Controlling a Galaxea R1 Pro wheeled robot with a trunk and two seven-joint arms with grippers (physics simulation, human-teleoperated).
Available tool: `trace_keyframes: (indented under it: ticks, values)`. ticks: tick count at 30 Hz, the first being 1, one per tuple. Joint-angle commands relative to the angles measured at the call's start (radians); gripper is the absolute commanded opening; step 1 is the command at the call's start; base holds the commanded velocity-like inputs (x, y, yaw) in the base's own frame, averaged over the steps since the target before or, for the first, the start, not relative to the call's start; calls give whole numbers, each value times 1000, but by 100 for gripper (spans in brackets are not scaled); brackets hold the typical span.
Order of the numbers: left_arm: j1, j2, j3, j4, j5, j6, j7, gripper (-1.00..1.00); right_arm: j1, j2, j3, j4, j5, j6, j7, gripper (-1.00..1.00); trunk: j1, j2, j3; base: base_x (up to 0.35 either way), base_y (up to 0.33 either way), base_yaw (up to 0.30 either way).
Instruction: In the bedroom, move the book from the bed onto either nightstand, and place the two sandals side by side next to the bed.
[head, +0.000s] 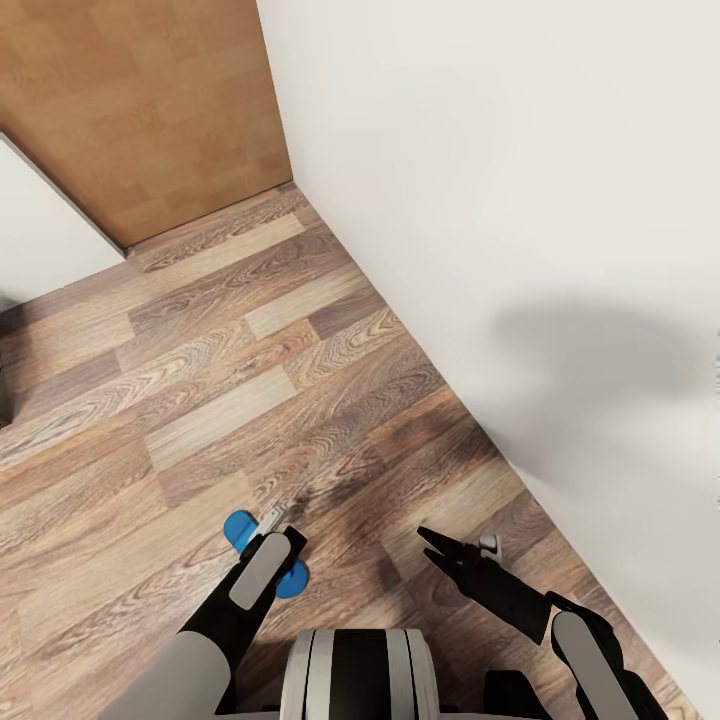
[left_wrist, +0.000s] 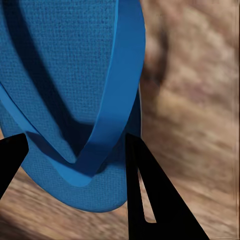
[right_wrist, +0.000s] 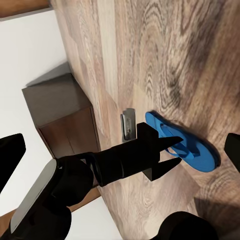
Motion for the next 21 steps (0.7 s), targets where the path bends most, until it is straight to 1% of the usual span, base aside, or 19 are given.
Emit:
trace_keyframes:
  ticks: [1,21]
  values:
    - [0,0,-1,-1,2,5,6,-100,0,0,-1,0,-3,7,1,100,-1,0,3,0,0,0]
    - [0,0,-2,-1,1,5,6,-100,0,0,-1,0,-3,6,1,100,-10,5,81,0,0,0]
